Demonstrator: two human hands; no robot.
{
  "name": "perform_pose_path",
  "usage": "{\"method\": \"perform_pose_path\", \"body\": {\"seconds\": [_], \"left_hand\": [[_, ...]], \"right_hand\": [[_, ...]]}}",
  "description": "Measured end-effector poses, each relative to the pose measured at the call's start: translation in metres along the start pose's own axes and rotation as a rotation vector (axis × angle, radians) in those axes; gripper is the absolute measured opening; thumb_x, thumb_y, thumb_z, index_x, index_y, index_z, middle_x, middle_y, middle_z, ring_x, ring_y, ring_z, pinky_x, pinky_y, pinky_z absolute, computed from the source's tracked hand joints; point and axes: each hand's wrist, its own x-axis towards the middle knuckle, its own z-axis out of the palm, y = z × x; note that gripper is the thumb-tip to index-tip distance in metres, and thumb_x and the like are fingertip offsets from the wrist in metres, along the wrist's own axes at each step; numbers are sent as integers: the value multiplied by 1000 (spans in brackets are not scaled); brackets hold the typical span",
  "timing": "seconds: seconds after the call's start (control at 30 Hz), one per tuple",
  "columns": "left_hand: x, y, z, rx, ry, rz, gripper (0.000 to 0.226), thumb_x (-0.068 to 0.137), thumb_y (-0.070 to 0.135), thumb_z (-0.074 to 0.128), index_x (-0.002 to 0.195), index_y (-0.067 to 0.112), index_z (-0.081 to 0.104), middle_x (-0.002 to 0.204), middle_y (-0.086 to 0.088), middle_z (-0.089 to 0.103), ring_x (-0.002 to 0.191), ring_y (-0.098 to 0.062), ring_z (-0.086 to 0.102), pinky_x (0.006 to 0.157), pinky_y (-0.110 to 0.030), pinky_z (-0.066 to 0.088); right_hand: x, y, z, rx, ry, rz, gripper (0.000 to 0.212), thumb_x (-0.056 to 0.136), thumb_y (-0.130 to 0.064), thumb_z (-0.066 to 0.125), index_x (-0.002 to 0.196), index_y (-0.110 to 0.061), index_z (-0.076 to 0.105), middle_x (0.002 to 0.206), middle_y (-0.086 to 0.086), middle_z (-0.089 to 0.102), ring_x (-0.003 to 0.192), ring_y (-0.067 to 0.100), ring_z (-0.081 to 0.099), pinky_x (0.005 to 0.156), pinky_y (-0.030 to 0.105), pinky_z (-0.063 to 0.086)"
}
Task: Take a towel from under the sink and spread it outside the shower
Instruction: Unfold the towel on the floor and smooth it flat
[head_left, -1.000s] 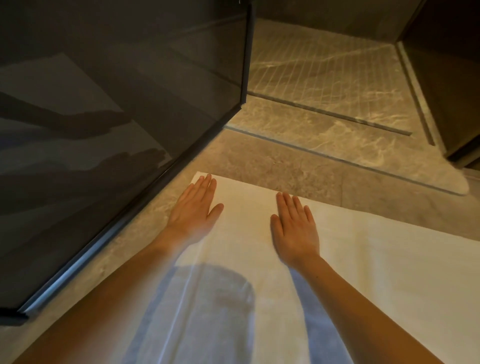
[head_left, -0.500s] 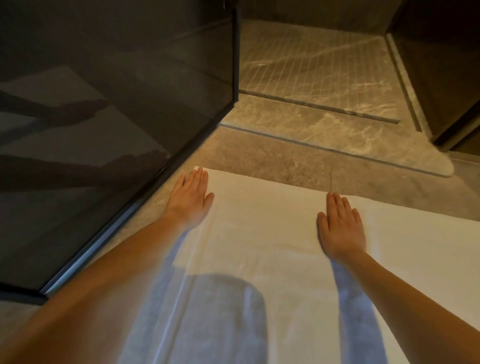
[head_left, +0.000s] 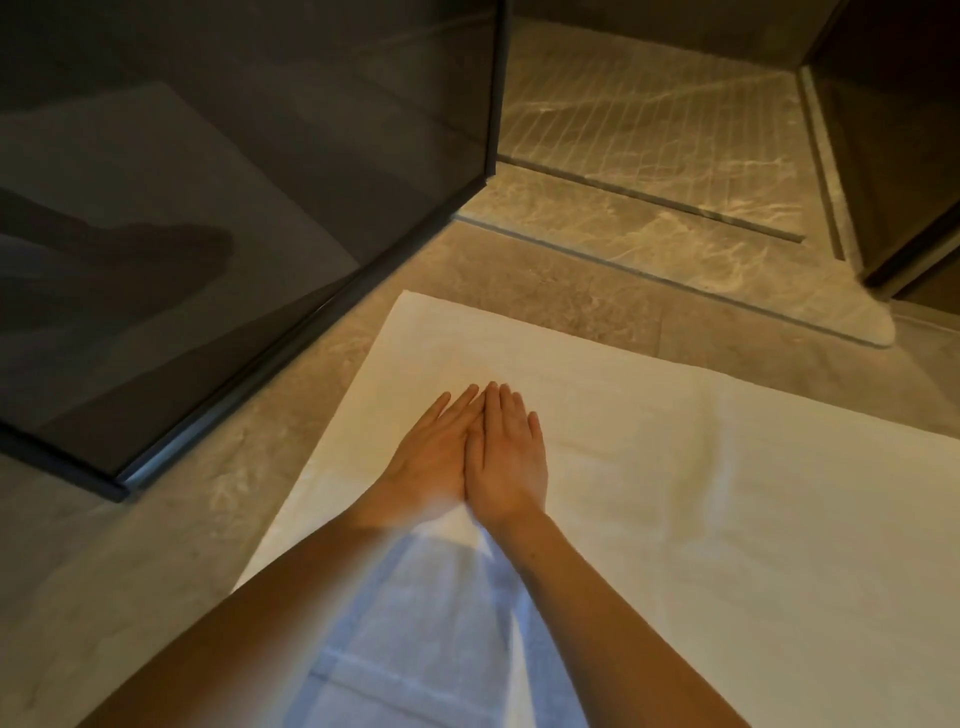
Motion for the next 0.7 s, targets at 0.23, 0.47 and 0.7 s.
{"method": "perform_pose_path", "body": {"seconds": [0.23, 0.47, 0.7], "left_hand": [[-21, -32, 7, -47, 47, -54, 58, 98, 47, 1, 150, 23, -8, 160, 6, -7, 146, -8, -12, 115, -23, -14], [-56, -73, 2, -67, 15, -142, 66, 97, 53, -2, 153, 18, 3, 161, 4, -1, 147, -5, -9, 116, -21, -11], [-54, -56, -15, -68, -23, -198, 68, 95, 48, 3, 154, 14, 2, 162, 0, -5, 142, -5, -16, 114, -24, -13]], "right_hand": [[-20, 72, -11, -110, 32, 84, 60, 100, -39, 11, 155, -17, -2, 164, 0, -2, 150, 16, -5, 122, 37, -2], [-58, 138, -36, -124, 75, 234, 59, 101, -36, 12, 156, -16, 1, 164, -1, 0, 150, 14, -3, 122, 36, 0], [-63, 122, -48, -64, 68, 275, 58, 103, -32, 18, 155, -11, 3, 164, 5, 1, 150, 20, -2, 122, 39, 2]]}}
